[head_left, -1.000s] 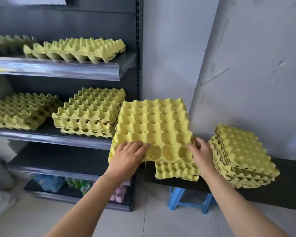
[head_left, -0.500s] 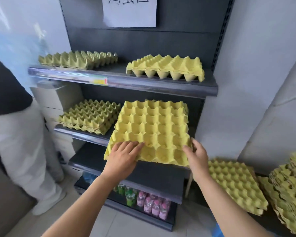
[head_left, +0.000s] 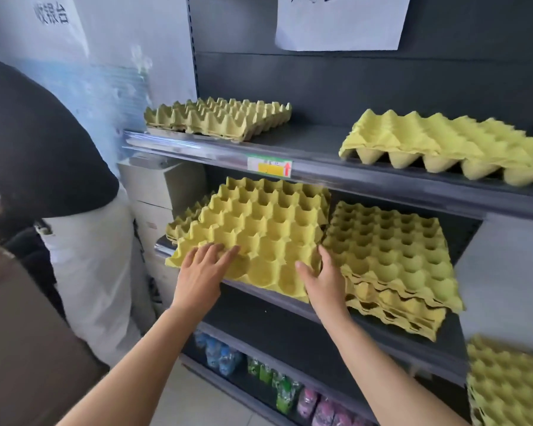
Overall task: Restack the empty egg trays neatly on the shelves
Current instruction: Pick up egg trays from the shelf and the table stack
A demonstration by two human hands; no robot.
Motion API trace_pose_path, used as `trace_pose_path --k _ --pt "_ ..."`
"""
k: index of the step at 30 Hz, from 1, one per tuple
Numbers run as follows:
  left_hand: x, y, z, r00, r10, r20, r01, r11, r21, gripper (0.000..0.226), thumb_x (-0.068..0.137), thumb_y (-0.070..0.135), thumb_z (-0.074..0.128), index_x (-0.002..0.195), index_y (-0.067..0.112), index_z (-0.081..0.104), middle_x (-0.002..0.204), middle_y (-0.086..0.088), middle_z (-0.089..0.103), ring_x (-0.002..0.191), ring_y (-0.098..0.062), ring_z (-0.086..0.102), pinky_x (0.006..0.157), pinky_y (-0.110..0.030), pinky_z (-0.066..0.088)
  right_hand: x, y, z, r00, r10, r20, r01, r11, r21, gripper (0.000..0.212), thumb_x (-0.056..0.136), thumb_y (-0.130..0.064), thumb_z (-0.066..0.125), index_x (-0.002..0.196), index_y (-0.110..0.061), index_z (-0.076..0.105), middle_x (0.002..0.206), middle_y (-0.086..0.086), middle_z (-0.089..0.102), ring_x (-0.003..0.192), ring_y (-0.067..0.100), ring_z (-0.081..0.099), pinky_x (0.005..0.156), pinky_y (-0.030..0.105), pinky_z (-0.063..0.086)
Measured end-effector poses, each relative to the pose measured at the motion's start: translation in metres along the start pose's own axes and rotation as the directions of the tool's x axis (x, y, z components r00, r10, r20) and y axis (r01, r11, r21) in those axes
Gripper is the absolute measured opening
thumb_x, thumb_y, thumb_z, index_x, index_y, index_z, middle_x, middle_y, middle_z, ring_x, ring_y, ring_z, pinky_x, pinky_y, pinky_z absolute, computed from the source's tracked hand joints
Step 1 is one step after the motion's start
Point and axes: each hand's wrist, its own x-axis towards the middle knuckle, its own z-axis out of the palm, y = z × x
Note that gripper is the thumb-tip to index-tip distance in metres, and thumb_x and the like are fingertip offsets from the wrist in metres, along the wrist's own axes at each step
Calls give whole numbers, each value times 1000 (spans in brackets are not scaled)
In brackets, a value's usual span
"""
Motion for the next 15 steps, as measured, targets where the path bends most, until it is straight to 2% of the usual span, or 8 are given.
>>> trace_pose_path --k 4,8,11,15 --pt "27 -46 21 997 -30 77 28 999 36 88 52 3 83 130 26 51 117 -7 63 110 -30 59 91 -48 48 45 -8 44 998 -21 53 22 999 -23 63 92 -40 57 147 -21 31 144 7 42 129 22 44 93 29 40" --pt "56 -82 36 996 -39 76 34 997 68 84 52 -1 82 128 25 56 113 -8 65 106 -31 61 88 -47 50 85 -14 81 996 -31 82 40 993 -108 65 91 -46 55 146 -20 33 142 6 46 128 23 45 98 35 41" --pt "78 -107 47 994 -55 99 48 996 69 81 57 -4 77 129 25 55 115 -8 64 109 -31 59 91 -47 47 109 -15 110 996 -8 84 21 989 -144 67 90 -49 54 146 -20 33 140 7 48 128 26 46 100 41 44" --pt "109 -143 70 997 -9 81 4 998 55 79 56 -5 76 127 24 57 113 -8 65 107 -30 60 88 -44 48 137 -19 147 998 18 63 -4 977 -212 68 91 -53 50 148 -20 30 144 8 45 130 29 43 102 46 42"
